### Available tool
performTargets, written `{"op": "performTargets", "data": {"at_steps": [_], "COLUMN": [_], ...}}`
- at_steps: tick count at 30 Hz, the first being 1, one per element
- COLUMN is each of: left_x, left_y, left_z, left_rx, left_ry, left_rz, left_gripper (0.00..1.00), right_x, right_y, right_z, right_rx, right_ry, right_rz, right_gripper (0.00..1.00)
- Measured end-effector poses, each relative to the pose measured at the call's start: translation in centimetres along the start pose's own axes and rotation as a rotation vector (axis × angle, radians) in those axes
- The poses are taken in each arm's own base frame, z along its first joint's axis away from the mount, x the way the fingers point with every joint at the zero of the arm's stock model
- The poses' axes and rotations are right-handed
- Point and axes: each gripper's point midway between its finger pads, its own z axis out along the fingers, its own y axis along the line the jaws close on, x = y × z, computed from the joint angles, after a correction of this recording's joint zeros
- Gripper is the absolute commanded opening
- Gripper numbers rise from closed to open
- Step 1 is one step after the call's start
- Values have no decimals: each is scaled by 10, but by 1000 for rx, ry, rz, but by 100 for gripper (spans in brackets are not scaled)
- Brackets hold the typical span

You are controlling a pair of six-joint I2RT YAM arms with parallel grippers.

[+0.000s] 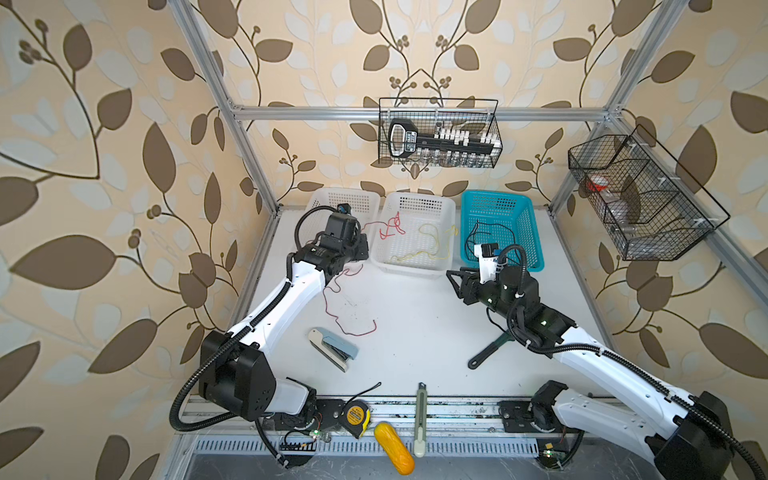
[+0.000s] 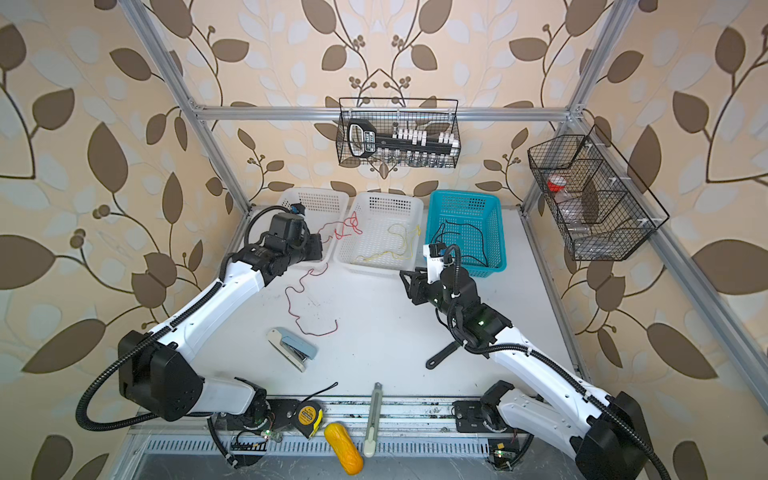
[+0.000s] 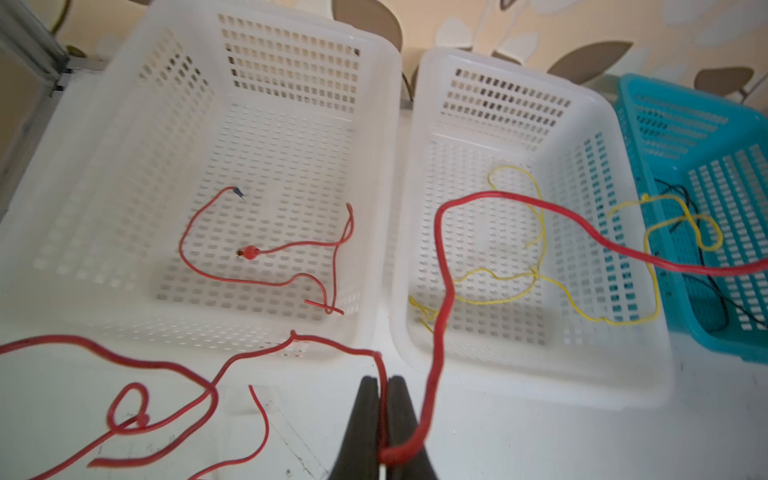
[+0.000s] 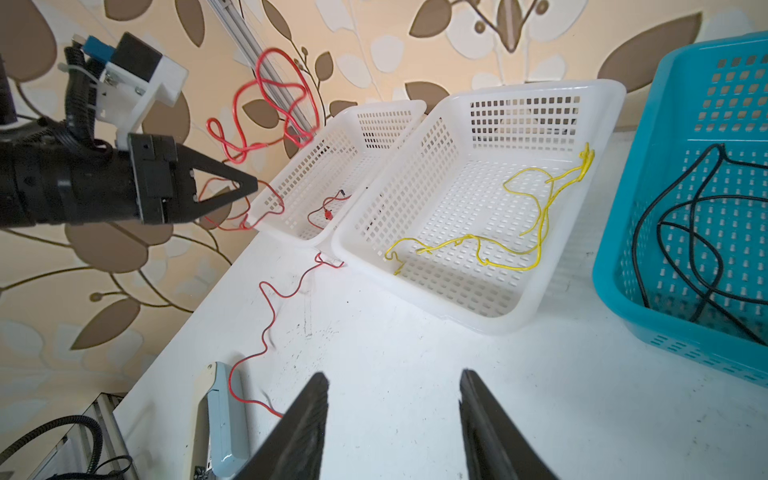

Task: Untangle the cables

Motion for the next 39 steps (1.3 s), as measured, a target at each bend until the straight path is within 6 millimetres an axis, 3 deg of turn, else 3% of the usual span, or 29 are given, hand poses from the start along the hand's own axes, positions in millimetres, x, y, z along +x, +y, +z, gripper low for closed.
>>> {"op": "performTargets", "data": {"at_steps": [3,6,13,18,23,26,39], "left_x": [-18,-26,-16,-3,7,11,6], "left_y": [17,34,63,69,73,74,65], "left_z": [9,30,88,111,119,123,119], "left_rx": [-50,-93,-185,-219,-236,-241,-185], "left_ry": [-20,-2,108,171,206,217,187], "left_rz": [-54,-103,-186,-210,-218,-224,-242], "left_gripper": [0,0,0,0,5,12,64], "right_x": [7,15,29,37,49,55,89], "right_y": [0,0,1,10,14,14,14], "right_z": [5,9,14,16,21,24,42], "right_rx": [-6,-11,-32,-57,-72,-75,-79], "right_ry": [25,54,101,125,164,185,299], "right_rz": [1,4,4,-5,-14,-14,-39], "right_gripper": [52,52,53,53,53,54,54]}}
